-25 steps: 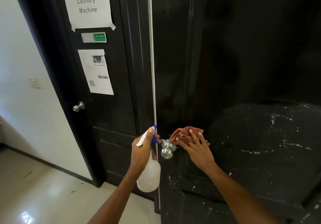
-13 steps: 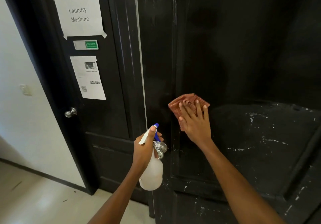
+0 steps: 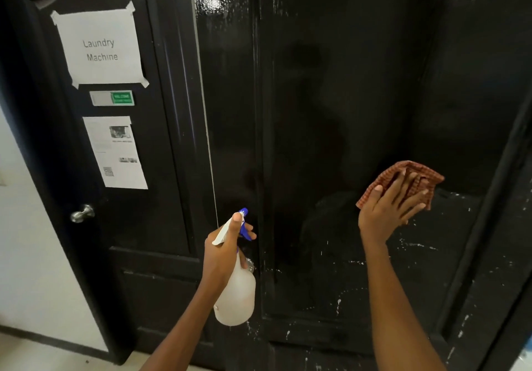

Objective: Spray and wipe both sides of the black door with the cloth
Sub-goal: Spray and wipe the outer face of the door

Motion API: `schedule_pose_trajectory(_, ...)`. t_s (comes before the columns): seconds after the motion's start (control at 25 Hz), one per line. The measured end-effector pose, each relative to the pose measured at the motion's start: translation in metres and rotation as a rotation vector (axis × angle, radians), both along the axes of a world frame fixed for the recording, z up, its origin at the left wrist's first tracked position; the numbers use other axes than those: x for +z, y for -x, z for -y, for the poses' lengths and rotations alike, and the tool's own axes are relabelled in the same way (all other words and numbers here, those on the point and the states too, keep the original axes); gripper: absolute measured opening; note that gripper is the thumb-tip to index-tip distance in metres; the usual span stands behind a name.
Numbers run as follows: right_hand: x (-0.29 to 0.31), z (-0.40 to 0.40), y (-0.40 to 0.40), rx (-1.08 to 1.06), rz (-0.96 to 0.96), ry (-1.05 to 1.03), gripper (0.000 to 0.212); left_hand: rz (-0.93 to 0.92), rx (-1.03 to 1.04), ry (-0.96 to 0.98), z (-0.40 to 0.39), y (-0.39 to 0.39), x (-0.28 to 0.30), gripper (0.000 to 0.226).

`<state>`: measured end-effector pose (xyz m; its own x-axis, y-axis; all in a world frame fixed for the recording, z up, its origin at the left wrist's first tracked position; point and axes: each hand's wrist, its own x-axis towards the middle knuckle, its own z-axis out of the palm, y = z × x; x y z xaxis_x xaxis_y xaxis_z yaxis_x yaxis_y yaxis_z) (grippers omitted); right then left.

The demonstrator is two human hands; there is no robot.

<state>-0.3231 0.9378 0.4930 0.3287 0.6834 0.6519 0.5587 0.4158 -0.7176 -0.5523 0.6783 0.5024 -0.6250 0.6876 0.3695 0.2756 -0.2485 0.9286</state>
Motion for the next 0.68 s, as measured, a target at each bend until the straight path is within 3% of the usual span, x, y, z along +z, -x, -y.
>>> schedule_pose_trajectory(0.04, 0.003, 0.002, 0.008, 0.051, -0.013, -0.011, 0.061, -0.015, 0.01, 0.004, -0.003, -0.001, -0.003, 0.053)
schedule_pose_trajectory(0.12, 0.0, 0.01, 0.033, 0.137, 0.163, -0.098, 0.061, -0.018, 0.028, 0.003, -0.006, -0.004, -0.006, 0.055)
schedule_pose_trajectory(0.28, -0.083, 0.019, 0.072, 0.403, 0.96, -0.427, 0.063, -0.008, 0.02, 0.019, -0.016, -0.02, -0.009, 0.057)
schedule_pose_trajectory(0.4, -0.164, 0.023, 0.055, 0.553, 1.39, -0.423, 0.092, -0.016, 0.055, 0.031, -0.025, -0.027, -0.016, 0.058)
schedule_pose_trajectory(0.52, -0.188, 0.022, 0.042, 0.553, 1.435, -0.387, 0.099, 0.001, 0.073, 0.061, -0.035, -0.038, -0.028, 0.056)
schedule_pose_trajectory(0.68, -0.128, 0.007, 0.017, 0.467, 1.167, -0.409, 0.072, 0.013, 0.074, 0.066, -0.048, -0.062, -0.029, 0.053)
